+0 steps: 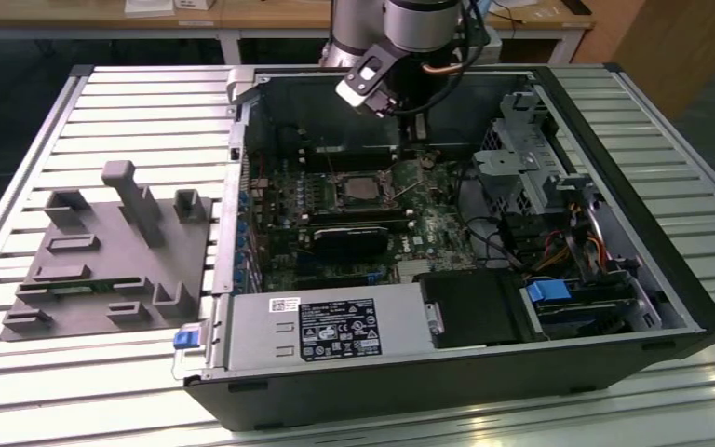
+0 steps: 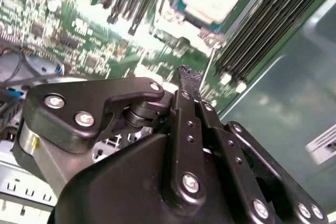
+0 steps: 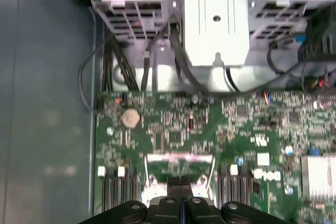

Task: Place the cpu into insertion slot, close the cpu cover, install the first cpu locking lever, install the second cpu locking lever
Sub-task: 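Close the cpu cover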

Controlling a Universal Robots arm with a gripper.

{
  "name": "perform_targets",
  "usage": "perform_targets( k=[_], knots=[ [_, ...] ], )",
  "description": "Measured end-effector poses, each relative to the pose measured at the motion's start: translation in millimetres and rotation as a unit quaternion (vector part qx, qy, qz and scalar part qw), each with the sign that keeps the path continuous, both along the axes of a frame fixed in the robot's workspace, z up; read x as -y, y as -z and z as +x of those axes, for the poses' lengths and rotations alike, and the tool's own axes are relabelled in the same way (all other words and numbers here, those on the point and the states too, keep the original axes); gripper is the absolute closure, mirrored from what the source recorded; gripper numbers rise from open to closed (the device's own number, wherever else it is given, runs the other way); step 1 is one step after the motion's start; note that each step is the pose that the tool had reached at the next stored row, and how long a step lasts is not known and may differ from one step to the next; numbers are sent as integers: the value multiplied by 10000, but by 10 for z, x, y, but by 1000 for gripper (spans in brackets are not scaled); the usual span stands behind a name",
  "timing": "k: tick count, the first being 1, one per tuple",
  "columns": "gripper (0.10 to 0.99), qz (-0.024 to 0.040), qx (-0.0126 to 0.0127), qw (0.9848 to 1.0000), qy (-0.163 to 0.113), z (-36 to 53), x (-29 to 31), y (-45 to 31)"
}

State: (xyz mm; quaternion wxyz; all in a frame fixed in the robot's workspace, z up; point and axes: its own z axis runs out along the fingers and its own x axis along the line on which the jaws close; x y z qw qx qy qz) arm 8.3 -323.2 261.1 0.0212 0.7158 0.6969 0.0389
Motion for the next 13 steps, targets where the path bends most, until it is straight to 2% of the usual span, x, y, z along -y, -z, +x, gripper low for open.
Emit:
perform_targets(
  k=[8,13],
  knots=[
    [984,0,-7,10000,0,278,0,0],
    [984,0,-10,10000,-1,373,0,2]
  ],
)
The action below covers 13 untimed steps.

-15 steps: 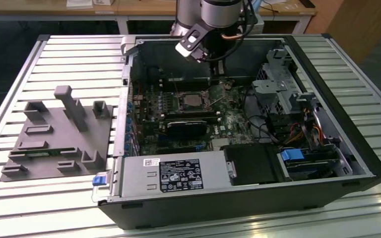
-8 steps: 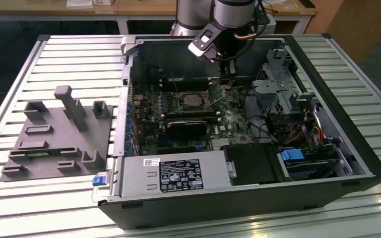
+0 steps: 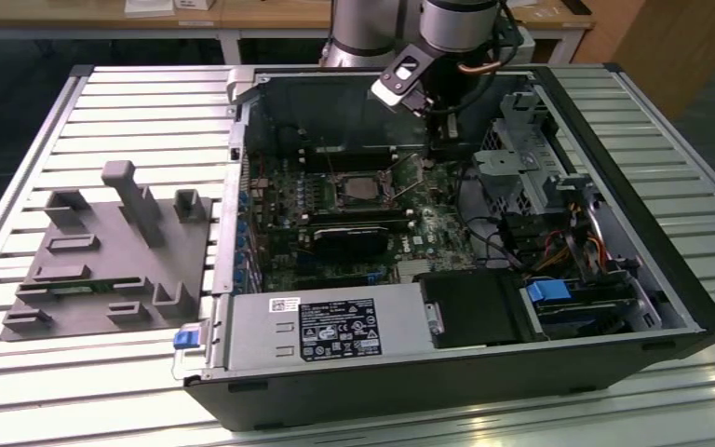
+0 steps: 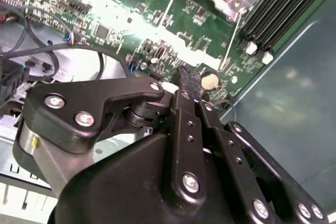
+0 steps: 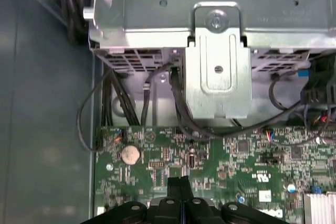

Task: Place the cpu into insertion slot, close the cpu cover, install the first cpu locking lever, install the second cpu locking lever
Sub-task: 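Close the cpu cover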

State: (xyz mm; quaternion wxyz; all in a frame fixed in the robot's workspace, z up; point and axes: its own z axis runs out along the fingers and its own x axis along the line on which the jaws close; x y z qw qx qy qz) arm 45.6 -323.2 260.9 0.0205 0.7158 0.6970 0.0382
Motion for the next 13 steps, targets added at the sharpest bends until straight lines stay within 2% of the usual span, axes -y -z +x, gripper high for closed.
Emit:
perform_targets(
  k=[5,13],
  knots=[
    [984,0,-18,10000,1,53,0,31],
    [984,-1,-68,10000,0,82,0,163]
  ],
)
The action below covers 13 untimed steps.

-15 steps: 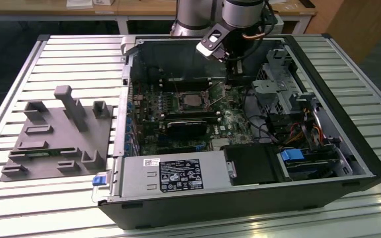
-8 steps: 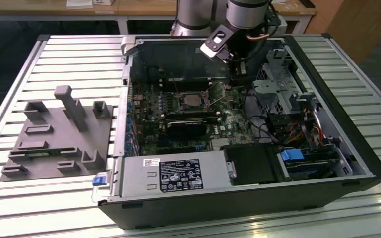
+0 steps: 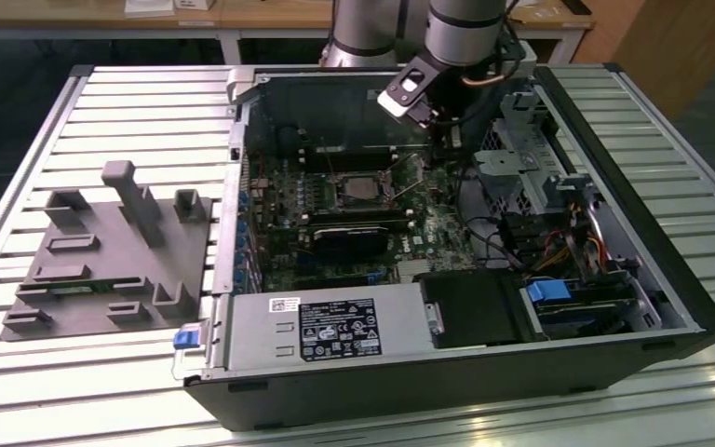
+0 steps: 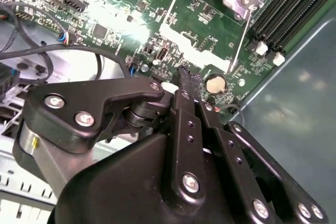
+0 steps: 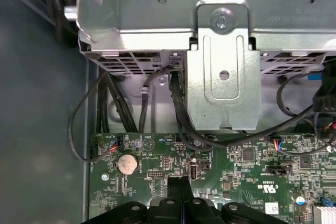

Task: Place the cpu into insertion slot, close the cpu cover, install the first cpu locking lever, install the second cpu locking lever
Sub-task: 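Close the cpu cover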

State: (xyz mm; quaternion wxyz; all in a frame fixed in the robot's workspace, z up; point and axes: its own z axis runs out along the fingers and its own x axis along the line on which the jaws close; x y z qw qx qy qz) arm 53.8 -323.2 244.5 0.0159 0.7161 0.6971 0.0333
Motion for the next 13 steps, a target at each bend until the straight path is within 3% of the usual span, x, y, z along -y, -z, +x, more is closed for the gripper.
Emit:
perform_targets(
  k=[5,10,11,13],
  knots=[
    [984,0,-48,10000,0,3,0,75],
    [984,-1,-51,10000,0,3,0,75],
    [984,-1,-78,10000,-1,4,0,76],
    [984,0,-205,9998,0,5,-1,78]
  ],
)
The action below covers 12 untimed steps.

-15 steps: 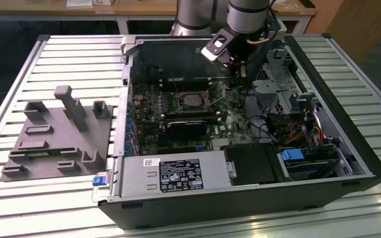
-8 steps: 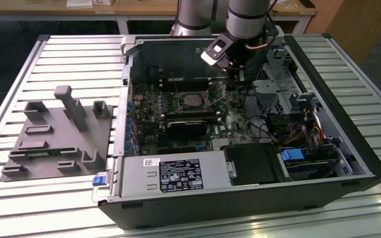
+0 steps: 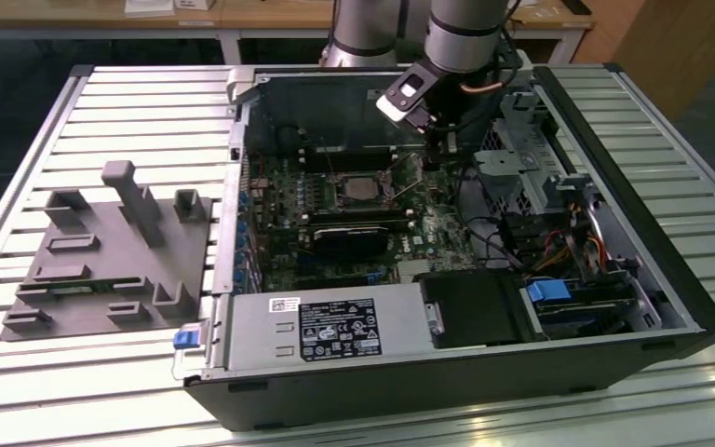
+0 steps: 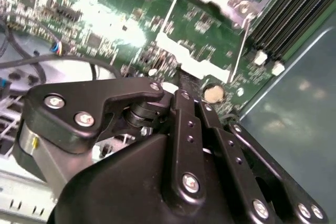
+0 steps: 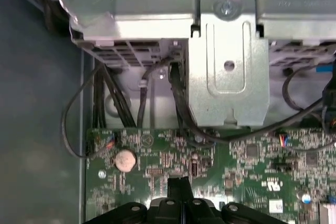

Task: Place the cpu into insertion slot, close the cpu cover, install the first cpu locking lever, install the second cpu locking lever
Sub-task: 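Close the cpu cover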

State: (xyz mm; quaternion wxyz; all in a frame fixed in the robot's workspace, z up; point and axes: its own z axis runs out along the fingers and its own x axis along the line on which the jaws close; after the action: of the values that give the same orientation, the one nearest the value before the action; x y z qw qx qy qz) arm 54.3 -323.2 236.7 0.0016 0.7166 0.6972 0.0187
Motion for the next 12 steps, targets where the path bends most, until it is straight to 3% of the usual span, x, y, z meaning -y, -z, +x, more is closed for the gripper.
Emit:
perform_targets(
  k=[3,4,5,12],
  knots=[
    [984,-1,-254,9997,0,4,0,5],
    [984,-1,-328,9995,0,5,0,6],
    [984,-1,-369,9993,0,5,1,6],
    [984,0,-373,9993,0,-16,0,7]
  ],
)
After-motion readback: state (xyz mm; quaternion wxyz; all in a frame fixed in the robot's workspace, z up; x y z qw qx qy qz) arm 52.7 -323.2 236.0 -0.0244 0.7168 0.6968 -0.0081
